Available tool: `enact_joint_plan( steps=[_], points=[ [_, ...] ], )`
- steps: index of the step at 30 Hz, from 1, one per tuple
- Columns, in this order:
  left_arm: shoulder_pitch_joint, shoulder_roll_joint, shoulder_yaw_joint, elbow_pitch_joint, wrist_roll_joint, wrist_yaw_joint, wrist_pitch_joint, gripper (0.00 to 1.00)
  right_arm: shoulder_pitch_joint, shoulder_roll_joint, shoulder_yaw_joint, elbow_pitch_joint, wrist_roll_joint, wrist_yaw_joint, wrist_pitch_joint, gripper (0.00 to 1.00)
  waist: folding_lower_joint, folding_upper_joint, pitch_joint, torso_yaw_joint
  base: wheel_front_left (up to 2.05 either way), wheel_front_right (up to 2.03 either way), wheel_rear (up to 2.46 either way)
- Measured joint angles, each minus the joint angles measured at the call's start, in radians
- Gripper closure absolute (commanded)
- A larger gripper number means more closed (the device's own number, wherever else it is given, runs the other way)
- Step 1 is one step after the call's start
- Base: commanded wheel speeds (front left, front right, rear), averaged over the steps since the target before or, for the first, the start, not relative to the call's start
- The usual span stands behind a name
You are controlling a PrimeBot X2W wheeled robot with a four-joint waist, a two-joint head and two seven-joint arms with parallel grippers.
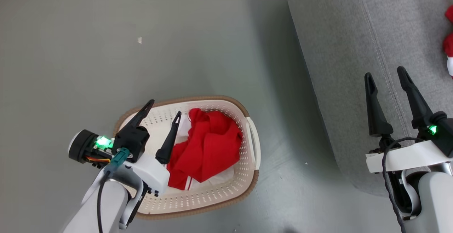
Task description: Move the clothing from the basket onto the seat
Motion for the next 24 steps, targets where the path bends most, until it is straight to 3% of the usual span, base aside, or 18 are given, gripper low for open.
enact_joint_plan(
  steps=[24],
  points=[
    [-0.065,-0.025,-0.097,0.226,0.068,-0.048,0.019,0.0,-0.117,0.003,-0.005,-0.001,0.056,0.0,-0.011,0.0,0.0,0.0,0.186,-0.11,0.0,0.0,0.0]
  ],
)
